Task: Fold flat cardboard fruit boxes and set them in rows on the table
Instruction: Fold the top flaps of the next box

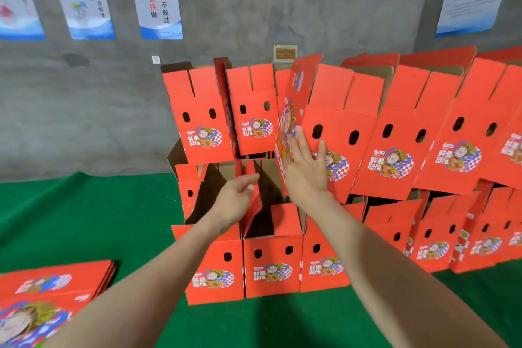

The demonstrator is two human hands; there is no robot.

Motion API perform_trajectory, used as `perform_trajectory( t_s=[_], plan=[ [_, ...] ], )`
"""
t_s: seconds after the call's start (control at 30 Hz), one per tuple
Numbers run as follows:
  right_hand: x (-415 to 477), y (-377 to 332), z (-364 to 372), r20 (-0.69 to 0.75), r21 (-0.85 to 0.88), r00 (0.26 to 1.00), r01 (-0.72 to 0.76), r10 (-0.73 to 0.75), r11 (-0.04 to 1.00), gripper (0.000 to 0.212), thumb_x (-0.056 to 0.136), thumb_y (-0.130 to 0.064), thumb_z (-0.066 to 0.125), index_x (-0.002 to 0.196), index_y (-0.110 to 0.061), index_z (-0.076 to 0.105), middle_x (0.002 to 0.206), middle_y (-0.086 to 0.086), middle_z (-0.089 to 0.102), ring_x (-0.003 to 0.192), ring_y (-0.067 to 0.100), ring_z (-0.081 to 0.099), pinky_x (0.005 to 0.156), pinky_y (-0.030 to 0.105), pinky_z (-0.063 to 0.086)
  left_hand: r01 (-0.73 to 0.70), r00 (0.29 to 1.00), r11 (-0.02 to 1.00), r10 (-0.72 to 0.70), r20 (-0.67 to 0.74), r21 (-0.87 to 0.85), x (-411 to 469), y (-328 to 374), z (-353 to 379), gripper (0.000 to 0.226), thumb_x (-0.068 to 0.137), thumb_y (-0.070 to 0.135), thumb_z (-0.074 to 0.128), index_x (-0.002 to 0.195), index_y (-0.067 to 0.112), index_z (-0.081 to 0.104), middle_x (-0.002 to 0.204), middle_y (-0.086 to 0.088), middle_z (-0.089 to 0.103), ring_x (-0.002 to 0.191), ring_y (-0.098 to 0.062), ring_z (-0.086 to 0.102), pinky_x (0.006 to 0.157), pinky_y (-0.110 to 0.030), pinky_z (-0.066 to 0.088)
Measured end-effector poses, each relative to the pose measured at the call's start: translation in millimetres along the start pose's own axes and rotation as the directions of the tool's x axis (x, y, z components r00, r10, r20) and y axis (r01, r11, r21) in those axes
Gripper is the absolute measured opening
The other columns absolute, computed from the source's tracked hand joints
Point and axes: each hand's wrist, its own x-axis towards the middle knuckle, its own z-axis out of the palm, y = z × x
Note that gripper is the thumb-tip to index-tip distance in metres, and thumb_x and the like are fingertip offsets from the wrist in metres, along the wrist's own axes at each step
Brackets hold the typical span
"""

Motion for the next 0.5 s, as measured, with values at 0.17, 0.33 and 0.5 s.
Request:
perform_trajectory(
  t_s=[0.17, 0.33, 0.5],
  plan=[
    [-4.0, -2.8, -27.4, 0.103, 0.06, 0.995, -0.023, 0.017, 0.998, 0.044, 0.082, -0.012, 0.053, 0.126, -0.016, 0.055, 0.159, 0.012, 0.007, 0.145, 0.031, -0.02, 0.109, 0.066, -0.003, 0.079, 0.993, 0.995, -0.084, -0.078, -0.064, -48.9, -16.3, -75.7, 0.029, 0.101, 0.006, 0.036, 0.119, 0.009, 0.059, 0.109, -0.011, 0.063, 0.089, -0.018, 0.061, 0.074, -0.021, 0.046],
    [-22.9, -57.6, -68.4, -0.217, 0.55, 0.973, 0.051, 0.084, 0.834, 0.042, 0.089, -0.011, 0.053, 0.131, -0.012, 0.054, 0.14, 0.018, 0.044, 0.134, 0.035, 0.032, 0.11, 0.044, 0.021, 0.156, 0.961, 0.986, -0.166, -0.222, -0.064, -99.9, -45.5, -147.0, 0.028, 0.101, 0.009, 0.037, 0.117, 0.006, 0.059, 0.101, -0.01, 0.064, 0.085, -0.023, 0.063, 0.076, -0.03, 0.045],
    [-72.8, -176.8, -84.6, -0.304, 0.798, 0.949, 0.303, -0.085, 0.522, 0.02, 0.088, -0.003, 0.057, 0.106, -0.002, 0.065, 0.106, 0.017, 0.064, 0.099, 0.034, 0.059, 0.087, 0.039, 0.044, 0.194, 0.941, 0.974, -0.218, -0.261, -0.115, -153.9, -82.0, -199.5, 0.021, 0.1, 0.012, 0.041, 0.11, 0.015, 0.06, 0.099, -0.008, 0.065, 0.077, -0.014, 0.065, 0.077, -0.03, 0.046]
  ],
)
